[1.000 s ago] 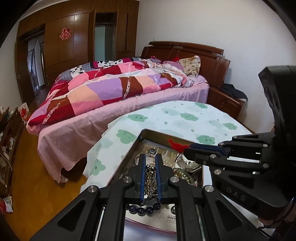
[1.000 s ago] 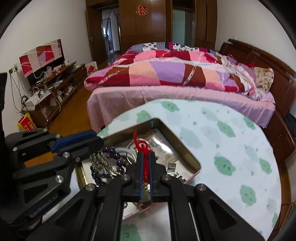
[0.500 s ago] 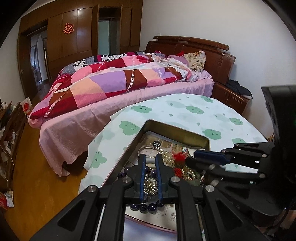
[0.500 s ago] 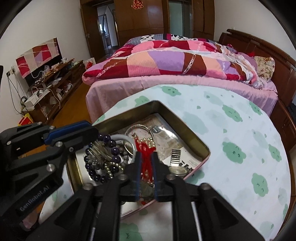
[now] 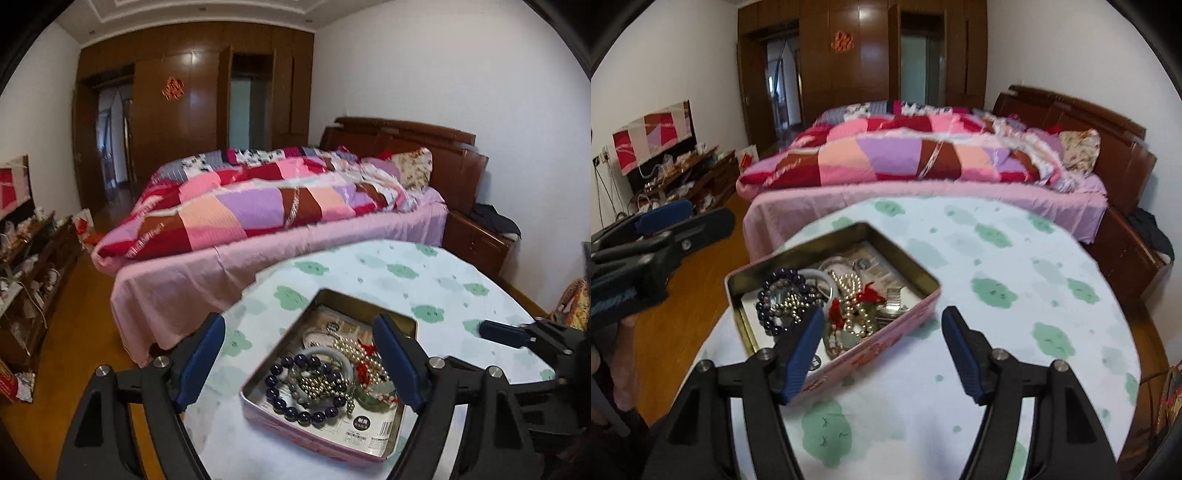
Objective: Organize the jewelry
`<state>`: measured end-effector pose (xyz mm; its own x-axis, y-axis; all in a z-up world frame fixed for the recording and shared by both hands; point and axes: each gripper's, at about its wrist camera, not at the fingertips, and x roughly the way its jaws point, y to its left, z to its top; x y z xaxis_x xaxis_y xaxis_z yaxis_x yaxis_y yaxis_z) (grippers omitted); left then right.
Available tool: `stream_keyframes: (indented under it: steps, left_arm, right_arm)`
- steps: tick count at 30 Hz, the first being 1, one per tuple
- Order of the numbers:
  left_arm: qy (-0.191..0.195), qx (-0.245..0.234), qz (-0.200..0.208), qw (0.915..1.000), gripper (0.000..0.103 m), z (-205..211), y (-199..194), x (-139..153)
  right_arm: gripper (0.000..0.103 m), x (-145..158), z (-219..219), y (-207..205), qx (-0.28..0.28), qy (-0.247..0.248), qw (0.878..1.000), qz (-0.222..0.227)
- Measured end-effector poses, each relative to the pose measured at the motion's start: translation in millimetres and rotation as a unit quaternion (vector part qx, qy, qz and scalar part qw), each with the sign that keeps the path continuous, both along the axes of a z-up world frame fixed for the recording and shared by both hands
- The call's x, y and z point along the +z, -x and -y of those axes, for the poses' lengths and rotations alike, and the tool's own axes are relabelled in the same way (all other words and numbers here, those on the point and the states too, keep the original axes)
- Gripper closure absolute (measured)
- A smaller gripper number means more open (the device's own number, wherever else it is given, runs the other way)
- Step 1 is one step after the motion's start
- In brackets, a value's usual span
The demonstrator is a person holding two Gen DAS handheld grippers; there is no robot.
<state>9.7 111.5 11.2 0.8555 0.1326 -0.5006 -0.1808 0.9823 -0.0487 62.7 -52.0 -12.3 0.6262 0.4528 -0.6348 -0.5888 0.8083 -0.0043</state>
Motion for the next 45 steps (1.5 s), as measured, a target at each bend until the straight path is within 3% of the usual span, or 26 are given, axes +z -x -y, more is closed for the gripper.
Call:
stream_keyframes:
  steps: [9,45]
  left_arm:
    - [-0.009,-0.007,0.014,0.9998,0.021,10.3,9.1,11.7]
    - [-0.014,-0.011,0.014,0.9998,0.021,16.9,15.7,14.5]
  right_arm:
    - [0.028,22.8,10.6,9.3,-0.01,-0.033,0.999,0.035]
    - [0.023,29.3,26.5,13.2,-0.018,-0.056,0.997,0.047]
